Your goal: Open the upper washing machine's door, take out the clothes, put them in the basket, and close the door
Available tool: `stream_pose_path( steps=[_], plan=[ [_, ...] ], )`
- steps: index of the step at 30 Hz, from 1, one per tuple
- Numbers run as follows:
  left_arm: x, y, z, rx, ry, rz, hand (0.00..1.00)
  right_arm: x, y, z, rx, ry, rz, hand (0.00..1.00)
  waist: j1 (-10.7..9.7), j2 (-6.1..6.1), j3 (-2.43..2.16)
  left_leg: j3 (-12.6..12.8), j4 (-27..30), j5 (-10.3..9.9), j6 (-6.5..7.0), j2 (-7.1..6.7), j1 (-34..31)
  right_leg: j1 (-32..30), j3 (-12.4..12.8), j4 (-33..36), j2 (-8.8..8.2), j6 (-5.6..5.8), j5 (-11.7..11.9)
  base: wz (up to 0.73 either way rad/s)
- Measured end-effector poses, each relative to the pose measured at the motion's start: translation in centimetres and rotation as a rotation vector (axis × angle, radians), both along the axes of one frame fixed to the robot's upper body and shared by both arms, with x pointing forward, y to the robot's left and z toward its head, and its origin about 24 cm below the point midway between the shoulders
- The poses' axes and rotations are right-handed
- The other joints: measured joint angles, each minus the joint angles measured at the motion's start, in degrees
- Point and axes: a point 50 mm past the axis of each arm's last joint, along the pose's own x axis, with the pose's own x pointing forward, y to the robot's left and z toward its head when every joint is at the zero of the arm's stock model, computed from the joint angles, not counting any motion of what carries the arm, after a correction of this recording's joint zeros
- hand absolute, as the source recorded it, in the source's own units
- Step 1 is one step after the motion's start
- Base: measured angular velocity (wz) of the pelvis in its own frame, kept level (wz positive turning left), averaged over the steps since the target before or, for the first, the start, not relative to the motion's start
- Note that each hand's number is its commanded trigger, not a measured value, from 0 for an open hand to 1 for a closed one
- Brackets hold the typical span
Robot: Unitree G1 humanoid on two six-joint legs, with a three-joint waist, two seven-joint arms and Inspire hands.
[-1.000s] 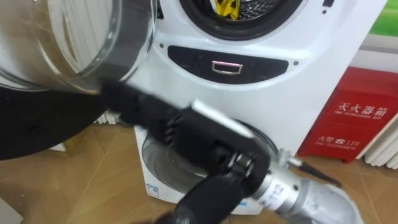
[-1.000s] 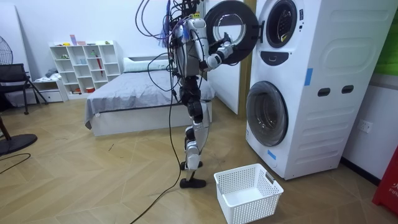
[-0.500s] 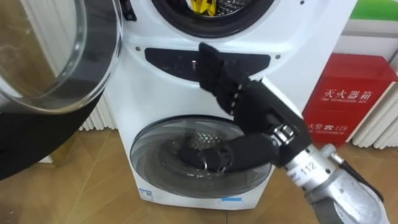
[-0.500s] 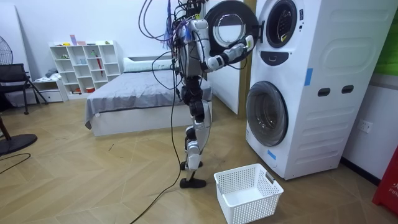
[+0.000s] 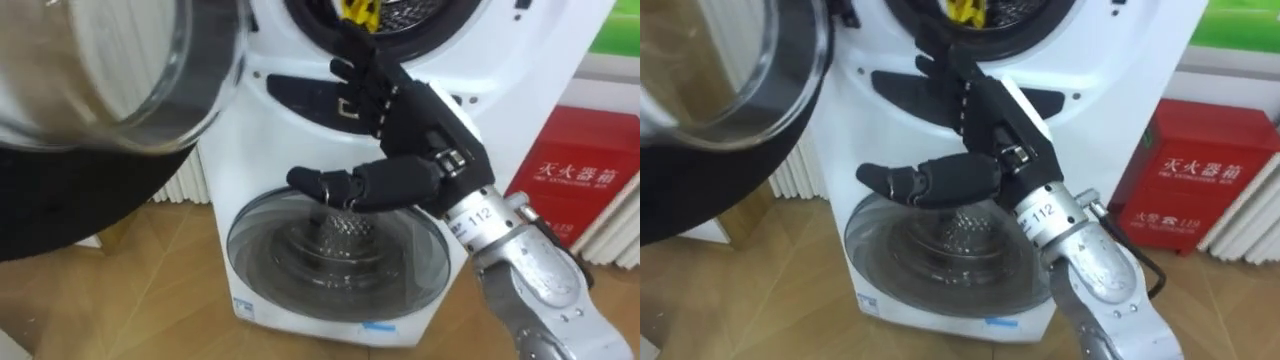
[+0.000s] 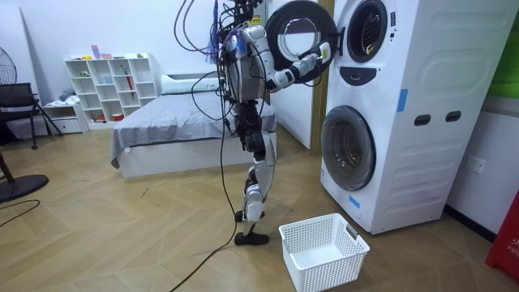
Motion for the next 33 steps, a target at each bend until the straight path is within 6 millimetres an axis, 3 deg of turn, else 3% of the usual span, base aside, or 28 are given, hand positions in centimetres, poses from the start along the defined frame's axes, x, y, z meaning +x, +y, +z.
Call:
stream_pose_path(
  steps=[3,5,7,8,9,10,11,12,14,17,18,20,21,22,23,24,25,26,27,29,31,32,33],
  plan=[
    [-1.8,-0.1,-0.2,-0.007,0.086,-0.009,0.0,0.2,0.0,0.3,0.038,-0.006,-0.024,0.0,0.69,-0.49,-0.71,-0.25,0.96,-0.22,-0.18,-0.03,-0.5,-0.4,-0.49,0.63,-0.23,-0.18,-0.9,0.05],
    [-2.5,-0.2,-0.3,-0.006,0.126,-0.028,0.0,0.3,0.0,0.2,0.049,-0.001,-0.042,0.0,0.57,-0.93,-1.02,0.02,2.8,0.92,-0.8,-0.33,-1.56,0.15,-1.07,0.5,-0.96,-0.01,-1.36,0.34],
    [-2.8,-0.2,-0.3,-0.004,0.142,-0.048,0.0,0.6,-0.2,-0.2,0.062,0.024,-0.079,0.0,0.74,-1.88,-0.88,0.05,5.74,2.01,-1.71,-1.64,-5.34,0.72,-0.96,0.63,-2.55,-0.06,-2.31,0.37],
    [-2.9,-0.2,-0.3,-0.003,0.145,-0.048,0.0,0.7,-0.4,-0.3,0.071,0.036,-0.097,0.0,1.13,-2.2,-0.83,-0.12,0.84,2.98,-2.34,-1.8,-8.1,0.76,-0.95,0.61,-3.09,0.46,-2.78,0.12],
    [-3.5,-0.1,-0.3,0.003,0.158,-0.044,0.0,0.8,-0.5,-0.4,0.084,0.049,-0.107,0.0,1.79,-2.41,-0.9,0.0,-2.8,7.42,-2.38,-1.65,-10.36,0.92,-0.3,0.67,-3.59,1.39,-3.45,-0.04],
    [-3.9,0.0,-0.3,0.006,0.17,-0.046,0.0,0.8,-0.6,-0.4,0.083,0.054,-0.112,0.0,2.01,-2.62,-1.02,-0.01,-4.37,9.23,-2.33,-1.71,-10.83,1.14,0.03,0.61,-4.04,1.81,-3.7,-0.17],
    [-4.7,0.0,-0.2,0.005,0.188,-0.037,0.0,0.8,-0.8,-0.2,0.088,0.049,-0.123,0.0,1.96,-2.52,-1.09,0.1,-6.02,12.67,-1.77,-1.77,-11.03,1.65,0.29,0.41,-4.5,2.48,-4.19,-0.12],
    [-4.9,0.1,-0.2,0.003,0.189,-0.024,0.0,0.8,-1.1,0.2,0.102,0.038,-0.142,0.0,1.72,-2.58,-1.25,0.49,-5.65,14.38,0.66,-2.47,-10.98,1.78,0.32,0.57,-5.07,3.65,-4.76,-0.05],
    [-4.7,0.2,-0.2,0.005,0.182,-0.025,0.0,0.8,-1.4,0.5,0.109,0.026,-0.157,0.0,1.02,-3.08,-1.45,1.53,-4.16,12.87,1.9,-4.02,-10.96,2.14,0.45,0.47,-6.86,4.96,-5.03,0.0],
    [-3.1,0.1,-0.2,0.002,0.143,-0.027,0.0,0.7,-2.1,1.0,0.098,0.004,-0.19,0.0,0.1,-1.93,-0.95,3.23,-1.58,9.19,3.88,-6.12,-10.05,3.39,0.82,3.03,-9.91,7.08,-5.92,-0.04],
    [-2.3,0.2,-0.2,0.009,0.122,-0.028,0.0,0.7,-2.3,1.1,0.082,-0.004,-0.201,0.0,-0.63,-1.65,-0.99,3.64,-1.97,8.46,4.73,-7.4,-9.09,2.44,1.11,7.12,-11.43,8.04,-6.47,0.0],
    [-1.1,0.8,0.0,0.031,0.093,-0.027,0.0,0.7,-2.5,1.0,0.069,-0.006,-0.221,0.0,-2.09,-1.72,-1.02,4.49,-3.23,7.59,6.03,-9.33,-6.86,-0.72,2.61,17.03,-14.06,8.4,-6.25,0.08],
    [-0.9,1.0,0.1,0.04,0.084,-0.02,0.0,0.7,-2.6,1.0,0.059,-0.011,-0.227,0.0,-2.36,-1.97,-0.92,4.68,-3.68,7.33,6.46,-10.17,-5.85,-1.85,3.35,20.59,-15.03,8.5,-5.72,0.03],
    [0.1,1.3,0.3,0.06,0.061,-0.02,0.0,0.7,-2.8,1.1,0.046,-0.018,-0.243,0.0,-2.57,-2.19,-0.78,4.71,-4.46,6.63,7.29,-11.17,-3.82,-4.02,4.53,27.01,-16.49,8.59,-3.4,0.0],
    [1.0,1.4,0.4,0.068,0.033,-0.025,0.0,0.6,-3.2,1.1,0.047,-0.022,-0.258,0.0,-2.69,-1.85,-0.84,4.31,-5.15,5.79,7.94,-11.5,-1.7,-6.07,5.58,32.15,-16.89,8.05,0.68,-0.09],
    [2.1,1.5,0.6,0.078,-0.006,-0.033,0.0,0.6,-3.5,1.3,0.038,-0.036,-0.277,0.0,-2.73,-1.8,-0.9,4.17,-6.27,5.44,8.37,-11.53,0.34,-8.37,6.99,36.1,-16.53,7.02,2.75,-0.11],
    [2.6,1.6,0.7,0.08,-0.025,-0.03,0.0,0.6,-3.6,1.4,0.031,-0.048,-0.285,0.0,-2.62,-1.41,-0.7,4.02,-6.99,5.31,8.51,-11.27,1.14,-9.51,7.29,36.74,-15.7,6.85,1.8,-0.04],
    [3.3,1.5,0.8,0.079,-0.05,-0.027,0.0,0.6,-3.9,1.5,0.013,-0.058,-0.294,0.0,-2.82,-1.21,-0.72,3.23,-8.4,5.3,8.54,-10.43,2.89,-11.5,7.1,36.06,-13.66,6.66,-1.12,0.07],
    [3.9,1.4,0.9,0.078,-0.075,-0.036,0.0,0.6,-4.0,1.4,-0.003,-0.058,-0.299,0.0,-3.17,-0.5,-0.51,2.67,-9.74,5.31,8.54,-9.67,4.31,-13.63,6.57,32.8,-11.39,6.74,-2.63,0.13],
    [4.3,1.3,1.0,0.074,-0.094,-0.044,0.0,0.5,-3.9,1.7,-0.01,-0.073,-0.302,0.0,-4.44,-0.43,-0.63,1.59,-11.27,5.31,8.54,-9.18,5.95,-15.56,6.8,23.24,-8.42,6.35,-2.91,0.24],
    [4.4,0.9,0.9,0.06,-0.095,-0.05,0.0,0.1,-3.9,2.4,-0.009,-0.109,-0.312,0.0,-4.77,-0.25,-0.76,2.59,-11.36,5.29,8.51,-9.11,6.75,-15.97,7.12,11.46,-6.15,4.89,-0.1,0.26],
    [4.3,0.6,0.8,0.05,-0.09,-0.048,0.0,0.0,-3.8,2.6,-0.006,-0.12,-0.314,0.0,-4.78,0.1,-1.02,3.99,-11.36,5.15,8.26,-8.72,7.63,-15.53,7.67,6.6,-4.67,3.72,4.36,0.24],
    [3.7,0.5,0.6,0.042,-0.077,-0.043,0.0,-0.1,-3.9,2.8,-0.002,-0.129,-0.318,0.0,-4.64,0.79,-1.55,5.15,-11.52,4.8,7.63,-8.17,8.68,-14.52,8.45,4.31,-3.28,3.65,8.43,0.2]
  ],
)
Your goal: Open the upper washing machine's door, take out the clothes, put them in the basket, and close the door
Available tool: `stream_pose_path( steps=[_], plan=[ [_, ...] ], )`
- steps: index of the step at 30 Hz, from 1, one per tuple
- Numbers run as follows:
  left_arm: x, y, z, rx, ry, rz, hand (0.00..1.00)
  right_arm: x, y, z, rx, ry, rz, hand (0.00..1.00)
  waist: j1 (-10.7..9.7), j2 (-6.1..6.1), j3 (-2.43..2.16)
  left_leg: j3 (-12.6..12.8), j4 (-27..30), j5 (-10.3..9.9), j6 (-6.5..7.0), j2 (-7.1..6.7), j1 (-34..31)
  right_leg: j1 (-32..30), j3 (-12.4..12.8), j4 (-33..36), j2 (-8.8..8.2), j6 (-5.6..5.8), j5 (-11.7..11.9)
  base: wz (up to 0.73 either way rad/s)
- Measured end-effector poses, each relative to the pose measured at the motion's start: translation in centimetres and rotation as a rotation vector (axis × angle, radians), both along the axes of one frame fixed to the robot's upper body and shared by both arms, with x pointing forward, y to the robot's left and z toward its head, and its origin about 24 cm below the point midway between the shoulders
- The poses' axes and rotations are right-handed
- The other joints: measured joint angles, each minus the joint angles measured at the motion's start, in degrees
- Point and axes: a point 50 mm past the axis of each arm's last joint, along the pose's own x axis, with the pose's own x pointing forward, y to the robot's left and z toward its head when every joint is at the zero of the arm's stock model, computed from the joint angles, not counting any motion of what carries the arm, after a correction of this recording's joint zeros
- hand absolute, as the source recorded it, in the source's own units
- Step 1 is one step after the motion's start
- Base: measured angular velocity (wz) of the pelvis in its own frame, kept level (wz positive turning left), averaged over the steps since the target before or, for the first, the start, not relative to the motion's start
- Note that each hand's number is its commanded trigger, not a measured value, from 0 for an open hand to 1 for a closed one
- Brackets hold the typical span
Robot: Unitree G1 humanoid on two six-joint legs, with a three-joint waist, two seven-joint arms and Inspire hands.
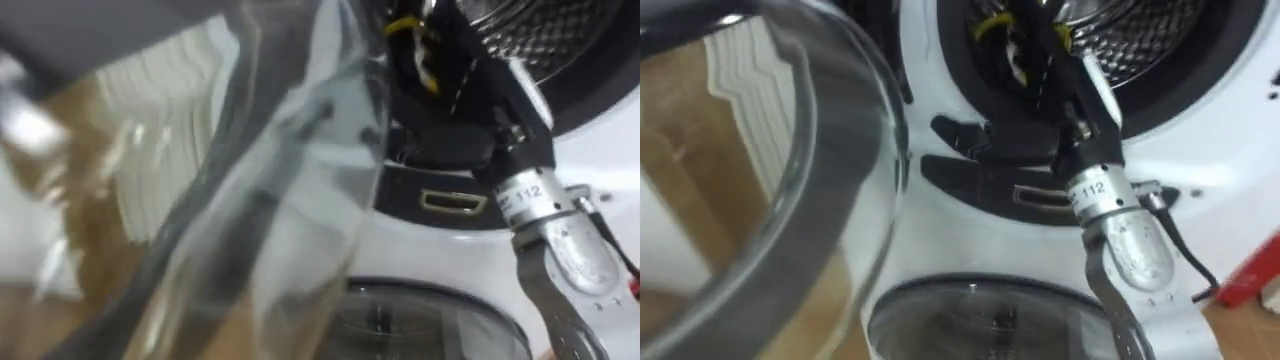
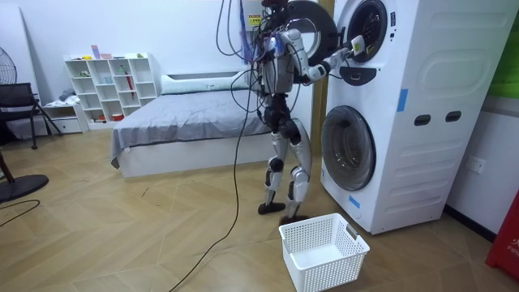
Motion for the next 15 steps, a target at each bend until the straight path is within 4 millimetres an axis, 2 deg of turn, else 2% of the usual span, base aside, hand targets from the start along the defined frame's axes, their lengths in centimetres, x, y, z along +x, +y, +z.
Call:
stream_pose_path(
  steps=[1,2,4,6,8,12,14,15],
  plan=[
    [-0.1,-0.1,-0.1,-0.004,0.001,0.002,0.0,0.0,0.0,0.1,-0.001,-0.003,-0.002,0.0,0.19,0.67,-0.26,0.15,-0.49,-0.18,-0.33,0.62,0.64,0.69,0.02,-1.06,0.54,-0.11,0.62,-0.08],
    [-1.1,0.0,-0.2,-0.005,0.026,0.02,0.0,-0.1,-0.2,0.3,-0.005,-0.01,-0.007,0.0,1.42,1.53,-0.7,0.55,-1.74,-0.23,-0.42,1.47,1.87,2.65,0.2,-3.58,1.48,-0.8,1.56,-0.27],
    [-1.6,0.4,-0.2,0.004,0.034,0.058,0.0,-0.1,-0.3,0.4,-0.01,-0.015,-0.013,0.0,2.57,2.0,-0.89,1.18,-3.3,-0.35,-0.8,2.37,3.92,5.57,0.54,-6.93,2.48,-0.76,2.0,-0.24],
    [-3.2,0.9,-0.2,0.011,0.065,0.099,0.0,-0.1,-0.3,0.8,-0.011,-0.031,-0.012,0.0,2.18,1.88,-0.87,1.32,-5.98,-0.55,-1.52,3.46,5.37,6.44,1.64,-8.83,4.06,-1.23,2.7,-0.22],
    [-3.7,1.0,-0.3,0.009,0.088,0.11,0.0,-0.1,-1.0,1.0,-0.016,-0.036,-0.034,0.0,2.22,1.12,-0.78,1.36,-6.58,-0.7,-1.79,3.92,5.77,7.15,1.64,-10.1,4.59,-1.45,2.96,-0.04],
    [-4.4,0.8,-0.5,-0.002,0.114,0.115,0.0,-0.2,-0.8,1.8,-0.004,-0.068,-0.019,0.0,1.63,-0.11,0.25,1.14,-7.54,-0.93,-2.19,4.65,6.26,7.68,1.57,-10.85,5.46,-1.94,3.35,-0.02],
    [-4.3,0.6,-0.6,-0.009,0.112,0.114,0.0,-0.2,-1.0,2.1,0.015,-0.076,-0.02,0.0,1.55,-0.48,0.56,1.1,-7.54,-1.17,-2.53,4.86,5.98,7.26,1.63,-10.81,5.72,-2.15,3.68,-0.03],
    [-4.2,0.4,-0.6,-0.013,0.109,0.113,0.0,-0.2,-1.1,2.2,0.024,-0.079,-0.019,0.0,1.52,-0.69,0.47,1.11,-7.59,-1.39,-2.51,5.03,5.7,6.84,1.64,-10.74,5.93,-2.28,3.92,-0.05]
  ],
)
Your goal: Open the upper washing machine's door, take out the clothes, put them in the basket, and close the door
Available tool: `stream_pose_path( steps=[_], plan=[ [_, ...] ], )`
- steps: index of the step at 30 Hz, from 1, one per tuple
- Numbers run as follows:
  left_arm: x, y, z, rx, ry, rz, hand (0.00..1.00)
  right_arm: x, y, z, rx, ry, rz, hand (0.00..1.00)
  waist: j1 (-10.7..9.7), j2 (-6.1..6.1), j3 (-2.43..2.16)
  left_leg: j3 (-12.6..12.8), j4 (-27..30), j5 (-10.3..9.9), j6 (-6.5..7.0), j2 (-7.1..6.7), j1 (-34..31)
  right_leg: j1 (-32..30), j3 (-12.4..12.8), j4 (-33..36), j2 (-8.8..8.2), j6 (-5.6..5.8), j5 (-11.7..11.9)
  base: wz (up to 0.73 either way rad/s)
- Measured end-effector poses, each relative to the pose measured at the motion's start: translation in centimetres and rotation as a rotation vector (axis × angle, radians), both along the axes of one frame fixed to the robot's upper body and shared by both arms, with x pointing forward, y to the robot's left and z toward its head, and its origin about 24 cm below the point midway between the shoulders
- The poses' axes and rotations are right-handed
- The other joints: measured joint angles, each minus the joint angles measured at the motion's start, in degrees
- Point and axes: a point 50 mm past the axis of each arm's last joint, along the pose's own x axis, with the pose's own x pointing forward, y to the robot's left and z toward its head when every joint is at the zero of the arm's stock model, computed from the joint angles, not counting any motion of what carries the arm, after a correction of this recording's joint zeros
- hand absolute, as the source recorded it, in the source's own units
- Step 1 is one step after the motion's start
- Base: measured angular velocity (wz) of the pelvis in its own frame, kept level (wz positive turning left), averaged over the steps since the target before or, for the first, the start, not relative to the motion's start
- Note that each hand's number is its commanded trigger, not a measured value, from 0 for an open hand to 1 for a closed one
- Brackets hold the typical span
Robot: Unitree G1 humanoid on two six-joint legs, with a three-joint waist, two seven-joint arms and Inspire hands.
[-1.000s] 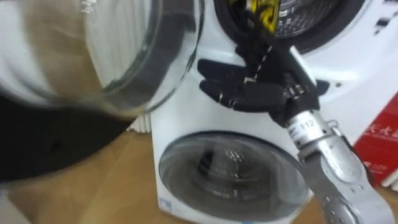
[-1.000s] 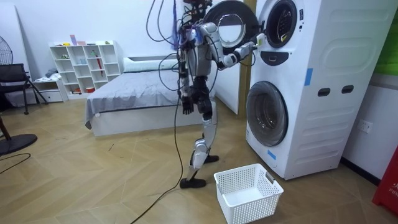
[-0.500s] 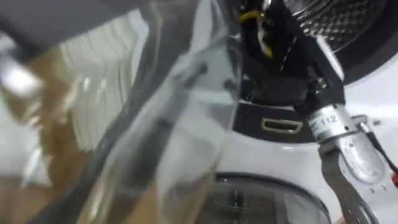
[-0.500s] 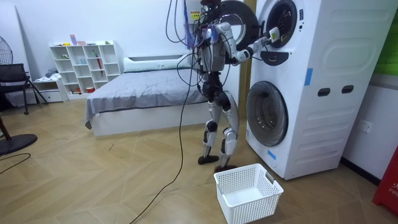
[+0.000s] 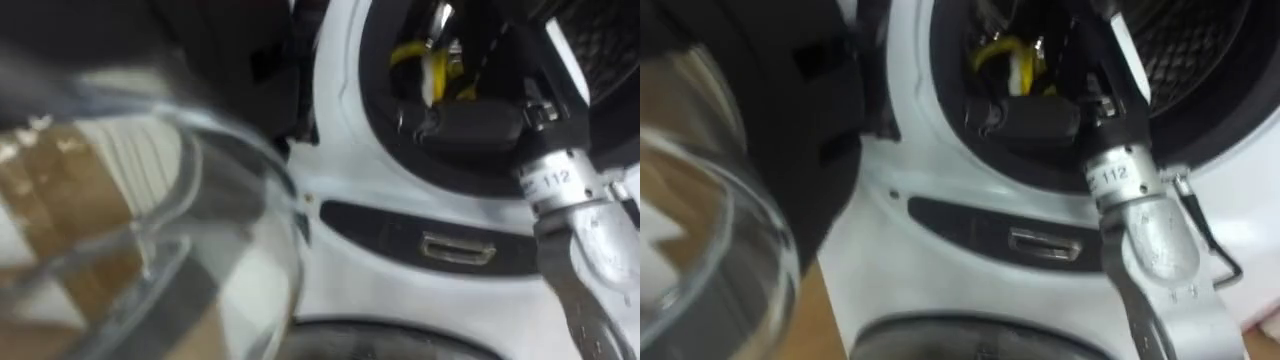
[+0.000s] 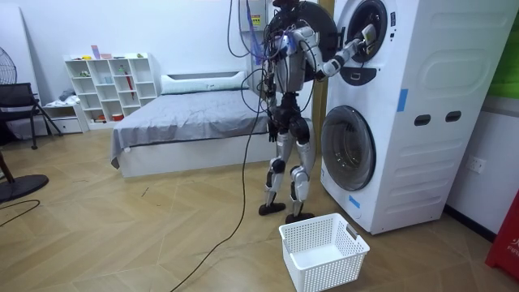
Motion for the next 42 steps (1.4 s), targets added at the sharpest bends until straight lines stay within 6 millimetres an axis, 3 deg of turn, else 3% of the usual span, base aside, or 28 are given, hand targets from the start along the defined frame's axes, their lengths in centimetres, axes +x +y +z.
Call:
stream_pose_path(
  steps=[8,16,24,34,37,42],
  plan=[
    [0.2,-0.6,-0.2,-0.01,-0.003,0.003,0.0,0.0,-0.6,0.2,0.013,-0.01,-0.04,0.0,-2.15,0.22,0.11,-0.08,0.14,-0.28,-0.47,0.63,-0.63,-0.21,-0.18,-0.06,0.51,-0.71,0.56,0.0],
    [-0.1,-0.9,-0.3,-0.02,0.014,0.009,0.0,-0.1,-1.9,0.3,0.023,-0.018,-0.116,0.0,-3.55,1.16,-0.59,-0.05,0.13,-0.25,-0.67,1.05,-0.96,-0.83,-0.33,-0.15,0.92,-0.87,0.66,0.0],
    [-1.5,-0.9,-0.3,-0.024,0.043,0.018,0.0,-0.2,-2.3,-1.2,0.017,0.04,-0.118,0.0,-3.93,0.47,-0.96,-0.11,-0.12,-0.34,-0.68,1.09,-0.04,0.05,-0.31,-0.3,1.01,-0.87,0.66,0.0],
    [-1.6,-0.9,-0.2,-0.038,0.038,0.013,0.0,0.2,-2.7,-2.2,-0.074,0.066,-0.118,0.0,-4.02,0.2,-0.67,-0.81,-0.22,-0.4,-0.71,1.23,0.94,1.25,-0.83,-0.3,1.04,-0.86,0.65,0.04],
    [-1.0,-0.8,-0.1,-0.04,0.024,0.006,0.0,0.6,-2.8,-2.3,-0.158,0.08,-0.125,0.0,-3.83,-0.25,-0.36,-0.74,-0.41,-0.42,-0.72,1.17,0.96,1.31,-0.96,-0.15,0.99,-0.86,0.65,0.0],
    [-1.0,-0.5,0.0,-0.047,0.042,0.003,0.0,1.0,-2.8,-2.3,-0.318,0.108,-0.129,0.0,-2.89,-0.8,-0.23,0.05,-0.56,-0.42,-0.72,1.07,1.09,1.13,-0.17,-0.11,1.11,-0.86,0.65,-0.08]
  ],
)
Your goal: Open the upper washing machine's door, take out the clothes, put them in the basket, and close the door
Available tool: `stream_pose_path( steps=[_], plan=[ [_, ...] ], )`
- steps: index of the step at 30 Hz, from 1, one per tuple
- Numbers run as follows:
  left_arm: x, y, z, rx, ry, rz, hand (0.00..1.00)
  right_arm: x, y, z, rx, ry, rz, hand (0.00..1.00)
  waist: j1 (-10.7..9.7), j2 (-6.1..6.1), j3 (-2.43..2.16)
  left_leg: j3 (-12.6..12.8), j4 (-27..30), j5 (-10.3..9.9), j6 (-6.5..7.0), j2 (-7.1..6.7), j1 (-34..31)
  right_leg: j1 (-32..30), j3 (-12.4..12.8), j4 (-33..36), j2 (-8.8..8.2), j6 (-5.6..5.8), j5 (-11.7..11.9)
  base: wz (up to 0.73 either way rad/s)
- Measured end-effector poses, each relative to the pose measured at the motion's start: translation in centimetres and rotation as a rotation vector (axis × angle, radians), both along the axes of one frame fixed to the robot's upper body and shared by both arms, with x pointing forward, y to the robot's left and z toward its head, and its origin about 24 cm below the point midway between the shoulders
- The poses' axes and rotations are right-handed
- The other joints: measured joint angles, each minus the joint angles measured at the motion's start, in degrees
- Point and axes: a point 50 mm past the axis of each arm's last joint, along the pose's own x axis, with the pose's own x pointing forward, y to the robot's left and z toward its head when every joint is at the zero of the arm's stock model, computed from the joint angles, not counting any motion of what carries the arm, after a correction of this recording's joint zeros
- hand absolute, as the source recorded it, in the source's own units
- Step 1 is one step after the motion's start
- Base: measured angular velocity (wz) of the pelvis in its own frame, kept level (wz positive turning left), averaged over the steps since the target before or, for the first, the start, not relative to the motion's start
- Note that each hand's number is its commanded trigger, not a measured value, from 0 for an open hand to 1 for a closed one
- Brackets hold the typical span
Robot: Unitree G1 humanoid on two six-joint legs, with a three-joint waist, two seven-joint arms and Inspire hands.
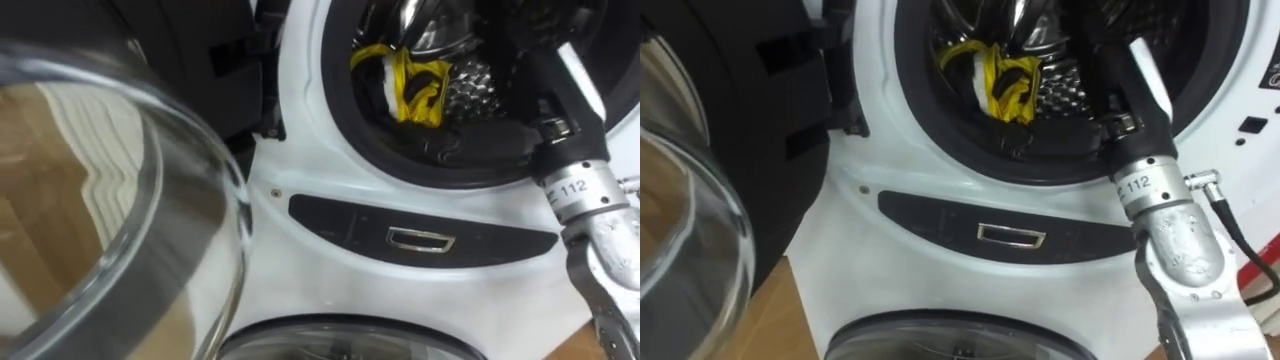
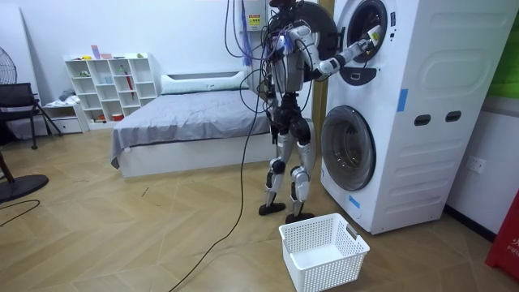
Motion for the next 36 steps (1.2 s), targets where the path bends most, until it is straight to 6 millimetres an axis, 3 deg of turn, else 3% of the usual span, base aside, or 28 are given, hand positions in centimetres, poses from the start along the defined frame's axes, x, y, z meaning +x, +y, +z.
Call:
stream_pose_path(
  steps=[6,9,18,22,25,27,36],
  plan=[
    [-0.1,0.7,0.2,0.005,-0.004,0.034,0.0,1.4,-0.6,-0.3,-0.086,0.064,-0.011,0.0,0.38,-1.98,0.08,-0.16,0.79,0.01,0.01,-0.27,-0.55,-0.17,-0.79,0.23,-0.41,-0.01,0.0,-0.01],
    [-0.2,1.0,0.3,0.011,0.013,0.038,0.0,2.7,-1.0,-0.3,-0.125,0.132,-0.008,0.0,0.53,-2.85,-0.21,-0.19,1.18,0.06,0.09,-0.53,-0.74,-0.15,-1.41,0.36,-0.82,-0.02,0.01,0.0],
    [-0.5,1.3,0.4,0.008,0.044,0.066,0.0,5.6,-2.8,2.2,-0.229,0.194,-0.104,0.0,1.32,-3.26,-0.42,-1.54,1.86,0.11,0.03,-0.38,-2.04,-0.96,-2.88,0.12,-0.95,-0.04,0.01,0.07],
    [-0.3,1.5,0.4,0.02,0.051,0.059,0.0,5.7,-2.8,2.0,-0.235,0.205,-0.105,0.0,1.31,-3.21,-0.39,-1.52,1.91,0.11,0.03,-0.38,-1.97,-0.87,-2.98,0.09,-1.0,-0.04,0.02,0.0],
    [0.1,1.7,0.6,0.029,0.028,0.06,0.0,6.1,-3.3,1.4,-0.223,0.256,-0.119,0.0,1.56,-3.85,-0.77,-1.25,1.6,0.1,0.07,-0.51,-1.87,-0.81,-2.93,0.25,-1.15,-0.04,0.02,-0.01],
    [-0.1,1.8,0.8,0.04,0.028,0.061,0.0,6.7,-3.2,1.2,-0.218,0.309,-0.113,0.0,0.87,-4.37,-1.1,-1.38,1.7,0.11,0.07,-0.53,-1.91,-0.73,-2.98,0.37,-1.2,-0.04,0.01,0.02],
    [-1.5,1.7,0.7,0.024,0.092,0.09,0.0,9.0,-4.2,2.2,-0.14,0.438,-0.125,0.0,-1.25,-4.6,-0.92,-3.32,1.9,0.27,0.47,-0.89,-1.89,0.06,-4.64,0.1,-1.83,-0.03,0.01,0.11]
  ],
)
